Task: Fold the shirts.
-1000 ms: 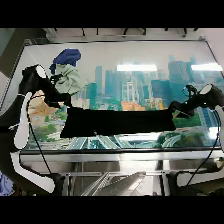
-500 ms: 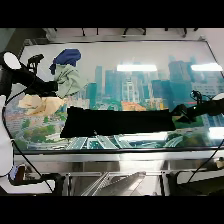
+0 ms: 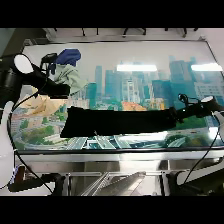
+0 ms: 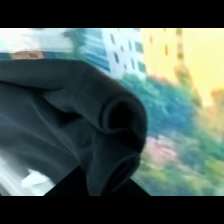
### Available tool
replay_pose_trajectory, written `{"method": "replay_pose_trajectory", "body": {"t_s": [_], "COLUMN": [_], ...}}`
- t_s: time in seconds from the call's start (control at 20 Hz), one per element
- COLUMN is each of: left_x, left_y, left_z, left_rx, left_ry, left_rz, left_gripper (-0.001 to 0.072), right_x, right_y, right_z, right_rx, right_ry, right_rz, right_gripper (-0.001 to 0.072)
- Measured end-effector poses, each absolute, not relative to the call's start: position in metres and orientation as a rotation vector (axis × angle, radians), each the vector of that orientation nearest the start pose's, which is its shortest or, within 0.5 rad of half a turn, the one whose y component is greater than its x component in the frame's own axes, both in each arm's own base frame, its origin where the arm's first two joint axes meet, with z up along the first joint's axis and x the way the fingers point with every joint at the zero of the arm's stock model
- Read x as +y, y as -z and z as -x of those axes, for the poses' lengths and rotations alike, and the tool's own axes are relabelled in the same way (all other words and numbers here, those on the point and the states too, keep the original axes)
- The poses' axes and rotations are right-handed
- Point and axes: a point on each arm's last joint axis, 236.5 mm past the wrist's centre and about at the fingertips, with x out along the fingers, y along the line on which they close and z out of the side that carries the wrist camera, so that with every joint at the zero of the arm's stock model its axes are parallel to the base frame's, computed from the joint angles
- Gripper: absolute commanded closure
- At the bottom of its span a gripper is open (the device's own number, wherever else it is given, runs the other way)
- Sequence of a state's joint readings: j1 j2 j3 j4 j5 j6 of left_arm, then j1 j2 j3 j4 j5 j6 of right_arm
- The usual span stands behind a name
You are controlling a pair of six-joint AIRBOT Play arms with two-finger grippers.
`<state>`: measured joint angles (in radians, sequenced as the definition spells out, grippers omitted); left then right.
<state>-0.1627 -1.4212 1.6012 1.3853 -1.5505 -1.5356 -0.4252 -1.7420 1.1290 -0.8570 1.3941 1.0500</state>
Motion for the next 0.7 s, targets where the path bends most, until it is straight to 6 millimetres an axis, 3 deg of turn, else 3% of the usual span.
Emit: {"method": "replay_pose_trajectory", "body": {"t_s": [0.15,0.25,0.5,0.7], "left_x": [-0.129,-0.158,-0.270,-0.354], "left_y": [-0.065,-0.048,0.002,0.037], "left_z": [-0.373,-0.366,-0.348,-0.338], "left_rx": [1.398,1.401,1.389,1.393], "left_ry": [0.354,0.413,0.615,0.733], "left_rz": [-0.043,-0.038,0.020,0.018], "left_gripper": [0.0690,0.0690,0.0690,0.0690], "right_x": [0.007,0.009,0.013,0.028], "right_y": [0.081,0.054,-0.022,-0.076], "right_z": [-0.357,-0.355,-0.343,-0.334], "right_rx": [1.479,1.453,1.362,1.287], "right_ry": [-0.454,-0.450,-0.372,-0.354], "right_rz": [-0.731,-0.708,-0.630,-0.579], "right_gripper": [0.0688,0.0688,0.0689,0.0689]}}
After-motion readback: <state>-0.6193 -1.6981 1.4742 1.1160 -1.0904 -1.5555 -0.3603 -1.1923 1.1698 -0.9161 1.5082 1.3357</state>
